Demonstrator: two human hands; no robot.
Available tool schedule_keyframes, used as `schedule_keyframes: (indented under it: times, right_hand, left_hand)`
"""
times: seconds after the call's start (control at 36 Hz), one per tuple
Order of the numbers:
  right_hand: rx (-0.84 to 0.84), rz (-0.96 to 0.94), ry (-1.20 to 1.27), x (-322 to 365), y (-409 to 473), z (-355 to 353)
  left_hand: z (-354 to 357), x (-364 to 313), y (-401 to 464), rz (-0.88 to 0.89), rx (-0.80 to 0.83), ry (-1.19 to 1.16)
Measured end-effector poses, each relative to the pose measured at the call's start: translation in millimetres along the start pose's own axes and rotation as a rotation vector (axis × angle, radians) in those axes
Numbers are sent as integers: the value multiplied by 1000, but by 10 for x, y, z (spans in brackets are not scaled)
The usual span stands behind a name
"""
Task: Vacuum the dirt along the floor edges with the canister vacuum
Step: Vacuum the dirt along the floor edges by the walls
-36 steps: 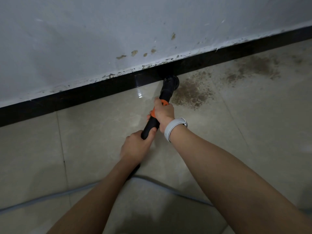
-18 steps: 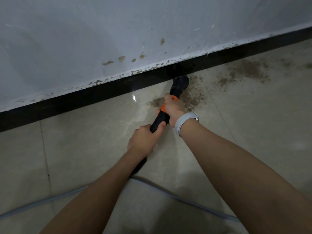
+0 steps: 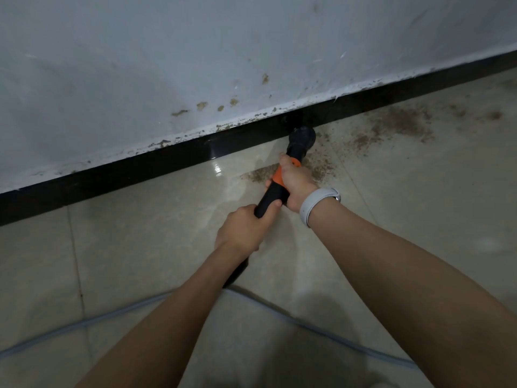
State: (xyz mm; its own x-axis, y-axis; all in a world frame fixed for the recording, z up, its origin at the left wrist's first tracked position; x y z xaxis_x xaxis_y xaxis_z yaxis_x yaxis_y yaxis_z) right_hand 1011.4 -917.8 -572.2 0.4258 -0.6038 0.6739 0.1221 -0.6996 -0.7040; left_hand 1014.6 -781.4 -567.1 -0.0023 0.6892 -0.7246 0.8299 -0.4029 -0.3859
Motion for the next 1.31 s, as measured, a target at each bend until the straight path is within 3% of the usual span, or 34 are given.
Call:
schedule_keyframes:
  times: [0.25,0.47,0.67,1.31]
  right_hand:
    - [57,-11,1,-482,-642,249]
    - [147,-76,-199,-954,-1158,629]
    - [100,-77,-316,-1162,-1308,756]
    - [31,-9,-230,-880,-907,363]
  left_hand:
    - [-425,516,-469,-75,-83,-74]
    - [-746,1063,-850,-177,-217,-180]
    - [-796,1266,-936,-311,-149,-279]
    - [-482,931,-731,-240,-42,-206]
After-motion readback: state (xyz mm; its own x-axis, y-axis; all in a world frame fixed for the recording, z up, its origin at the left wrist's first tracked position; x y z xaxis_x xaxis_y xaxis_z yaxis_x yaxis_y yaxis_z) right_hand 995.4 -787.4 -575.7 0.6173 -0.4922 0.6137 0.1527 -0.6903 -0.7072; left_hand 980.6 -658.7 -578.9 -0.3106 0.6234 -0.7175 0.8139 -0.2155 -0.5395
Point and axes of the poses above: each hand's wrist, its own y-axis towards the middle knuckle, its own z-axis out of the palm, x = y × z, the point moved 3 cm from there along y, towards the middle knuckle, and after that the axes turned 14 degrees about -x, right-handed, at the moved point
